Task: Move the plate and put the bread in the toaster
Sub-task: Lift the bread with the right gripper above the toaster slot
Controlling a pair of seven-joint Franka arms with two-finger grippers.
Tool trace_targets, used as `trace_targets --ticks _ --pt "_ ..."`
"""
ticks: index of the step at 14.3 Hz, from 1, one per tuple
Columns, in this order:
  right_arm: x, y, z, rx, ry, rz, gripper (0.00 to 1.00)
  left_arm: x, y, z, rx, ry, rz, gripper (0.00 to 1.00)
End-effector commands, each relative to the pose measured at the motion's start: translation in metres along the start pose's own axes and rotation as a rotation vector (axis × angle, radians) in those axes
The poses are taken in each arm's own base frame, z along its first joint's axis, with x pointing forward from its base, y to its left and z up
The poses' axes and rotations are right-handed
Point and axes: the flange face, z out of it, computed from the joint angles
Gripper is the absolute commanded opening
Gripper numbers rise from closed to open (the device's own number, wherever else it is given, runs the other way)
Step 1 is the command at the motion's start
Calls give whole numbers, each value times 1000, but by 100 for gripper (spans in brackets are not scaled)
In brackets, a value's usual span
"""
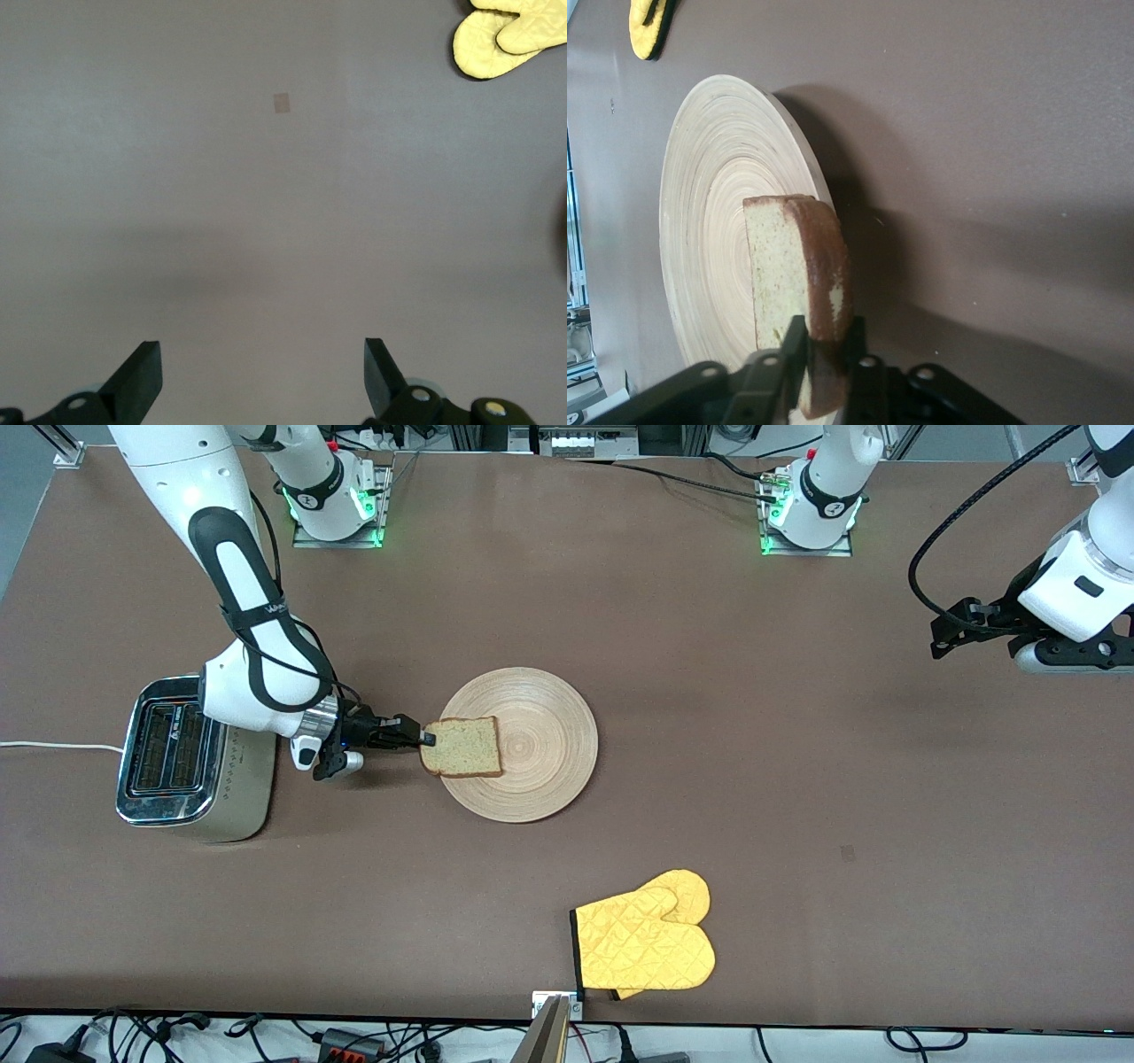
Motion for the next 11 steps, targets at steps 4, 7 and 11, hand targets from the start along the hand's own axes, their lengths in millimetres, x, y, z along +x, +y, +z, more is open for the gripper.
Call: trace_targets --ticks 4,7,11 --pt "10 -14 -20 17 54 -26 0 -4 1 -7 1 -3 -3 100" --pt "17 -24 -42 17 92 -35 0 -4 0 -7 1 -3 -5 100" --pt "28 -38 -87 -45 111 -38 0 -4 -2 -7 1 -3 -6 100"
